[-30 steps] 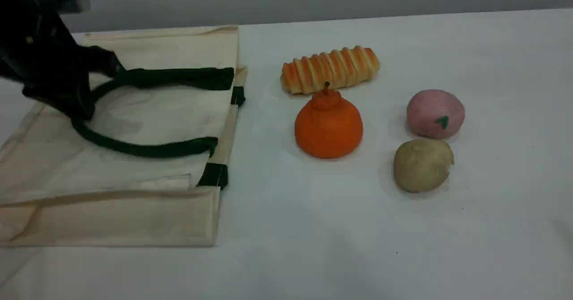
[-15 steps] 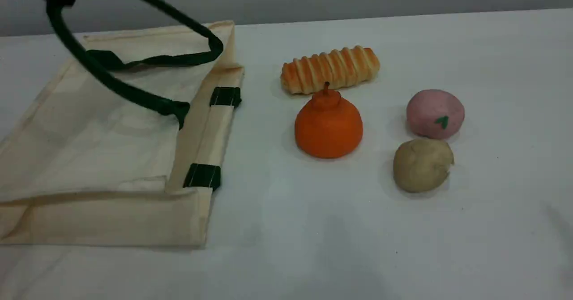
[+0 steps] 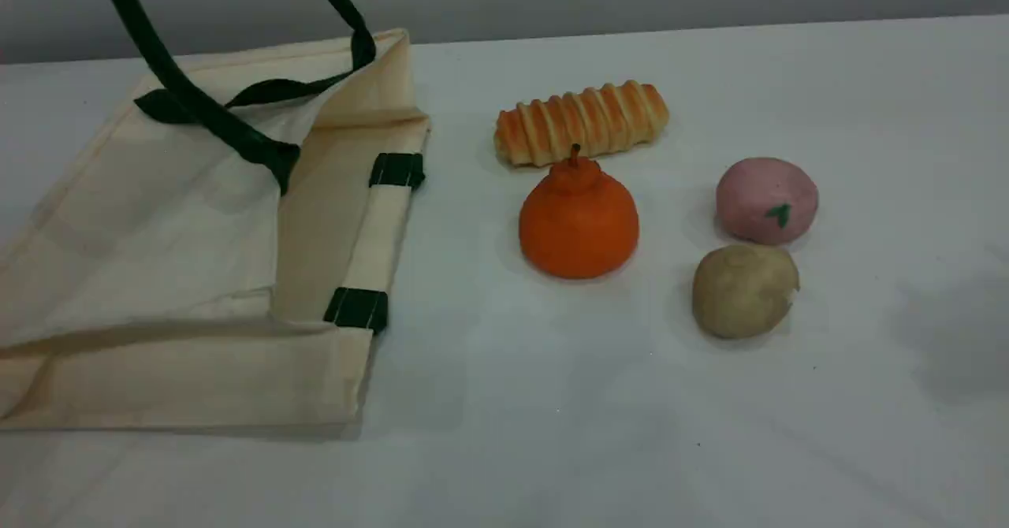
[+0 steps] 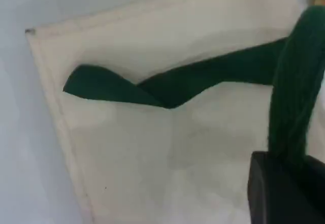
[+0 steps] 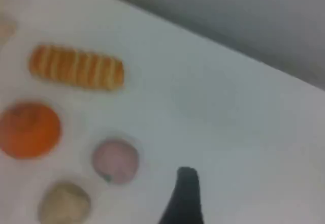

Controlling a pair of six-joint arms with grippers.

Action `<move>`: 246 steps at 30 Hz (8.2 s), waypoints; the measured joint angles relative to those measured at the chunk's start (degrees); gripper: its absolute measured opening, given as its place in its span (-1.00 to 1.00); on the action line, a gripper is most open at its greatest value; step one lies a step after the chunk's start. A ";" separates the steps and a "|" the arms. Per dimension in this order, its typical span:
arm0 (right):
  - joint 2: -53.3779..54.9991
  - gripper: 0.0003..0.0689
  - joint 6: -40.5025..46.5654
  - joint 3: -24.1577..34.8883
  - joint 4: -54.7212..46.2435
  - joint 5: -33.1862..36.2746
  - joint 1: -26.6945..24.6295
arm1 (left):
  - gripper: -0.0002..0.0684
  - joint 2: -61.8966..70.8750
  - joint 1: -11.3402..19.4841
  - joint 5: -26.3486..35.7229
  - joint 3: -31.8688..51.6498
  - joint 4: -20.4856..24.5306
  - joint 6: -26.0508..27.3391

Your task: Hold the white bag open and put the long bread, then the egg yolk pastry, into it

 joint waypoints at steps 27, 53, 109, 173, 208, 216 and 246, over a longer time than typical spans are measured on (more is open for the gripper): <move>34.62 0.71 -46.42 0.00 12.09 -22.23 16.25 | -0.72 -0.20 0.11 -1.35 0.05 4.97 -0.70; 57.37 0.71 -51.80 -15.62 12.06 -43.37 16.65 | -0.72 -0.20 0.11 -0.45 0.05 4.92 -1.27; 66.92 -0.44 -65.16 -20.56 11.12 -38.41 18.35 | -0.72 -0.20 0.06 1.23 0.16 5.82 -1.49; 57.43 -0.70 -22.30 -27.16 73.16 19.55 13.20 | -0.73 -7.50 0.06 9.24 -13.51 0.58 7.99; 57.36 -0.71 -14.95 -29.66 66.71 28.29 4.99 | -0.72 -10.43 0.06 8.97 -13.51 -14.99 21.28; 54.62 -0.71 -14.10 -29.66 66.42 28.07 2.53 | -0.72 -10.43 0.06 8.81 -13.51 -15.43 21.28; 38.91 -0.72 -12.49 -15.16 59.98 3.37 19.09 | -0.72 -9.26 0.06 8.86 -13.51 -15.22 21.11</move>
